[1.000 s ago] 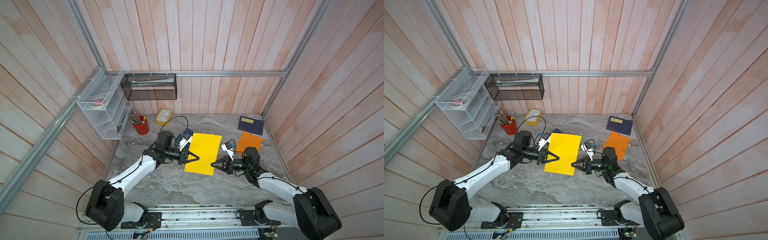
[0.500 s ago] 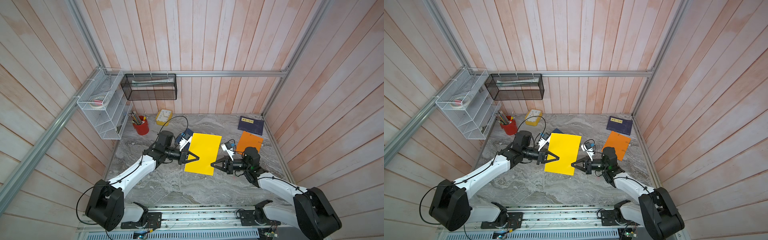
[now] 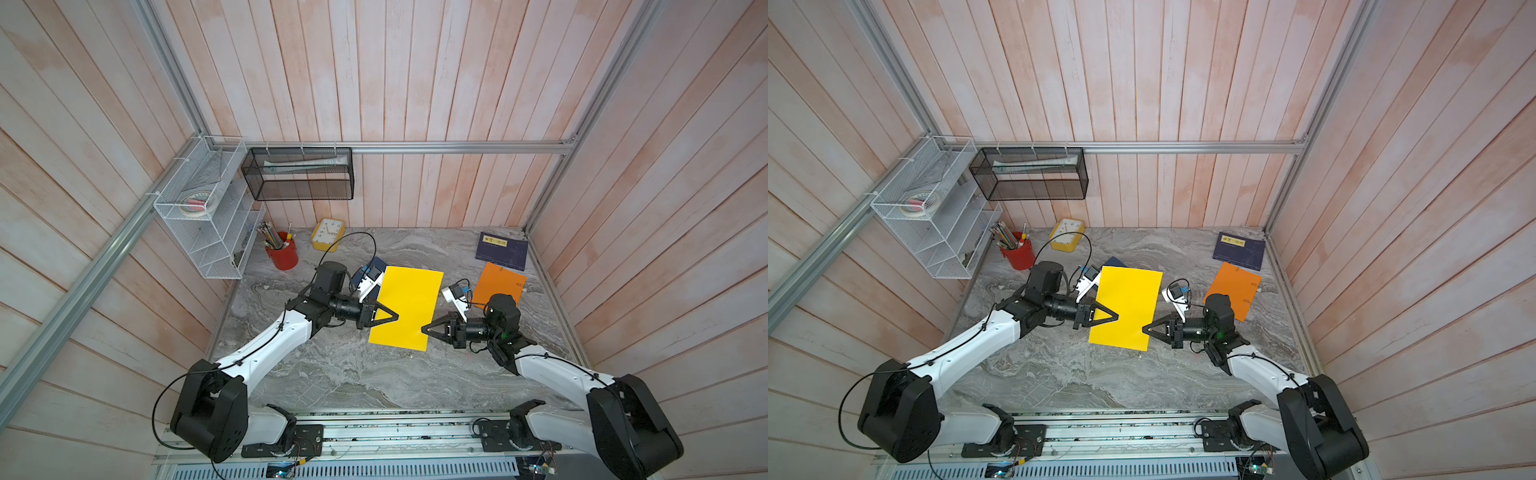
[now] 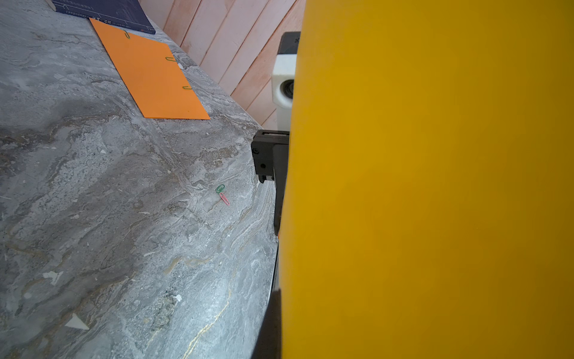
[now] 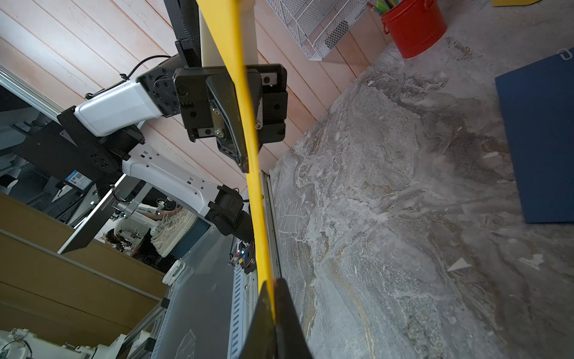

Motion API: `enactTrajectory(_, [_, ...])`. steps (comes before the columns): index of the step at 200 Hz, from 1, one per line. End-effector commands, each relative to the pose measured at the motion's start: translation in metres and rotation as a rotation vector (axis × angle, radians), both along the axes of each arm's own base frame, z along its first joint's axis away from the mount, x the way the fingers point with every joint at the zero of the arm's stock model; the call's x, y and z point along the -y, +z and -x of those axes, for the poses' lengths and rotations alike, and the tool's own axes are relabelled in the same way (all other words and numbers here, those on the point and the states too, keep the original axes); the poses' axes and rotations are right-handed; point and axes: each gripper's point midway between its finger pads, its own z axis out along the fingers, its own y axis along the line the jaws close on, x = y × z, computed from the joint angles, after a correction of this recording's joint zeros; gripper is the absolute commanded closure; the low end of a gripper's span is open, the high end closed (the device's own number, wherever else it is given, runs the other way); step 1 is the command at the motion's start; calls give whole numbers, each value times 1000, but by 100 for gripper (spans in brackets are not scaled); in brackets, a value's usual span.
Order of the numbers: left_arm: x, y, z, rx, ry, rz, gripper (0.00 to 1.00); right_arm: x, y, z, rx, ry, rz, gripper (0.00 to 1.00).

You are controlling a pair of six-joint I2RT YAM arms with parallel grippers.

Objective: Unclip the paperclips from the documents
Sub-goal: Remove the paper clip from the document.

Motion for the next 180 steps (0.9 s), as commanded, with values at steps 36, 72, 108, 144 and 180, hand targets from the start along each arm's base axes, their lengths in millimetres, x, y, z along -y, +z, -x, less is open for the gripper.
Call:
enactTrajectory(36, [1,3,6,19,-32,22,100,-19,20,-5,85,113,-41,25])
enactTrajectory(72, [3,1,9,26,-37,26,100,-31,23,-3,83,165,-61,36])
enactTrajectory(108, [3,-1,13,23,-38,20,100,-37,28,1,88,184,-89,52])
enactTrajectory(144, [2,0,15,31,-30,21,100,-40,25,4,68,198,-101,70])
enactTrajectory(180, [2,2,15,41,-25,24,100,-41,25,9,65,227,-101,83])
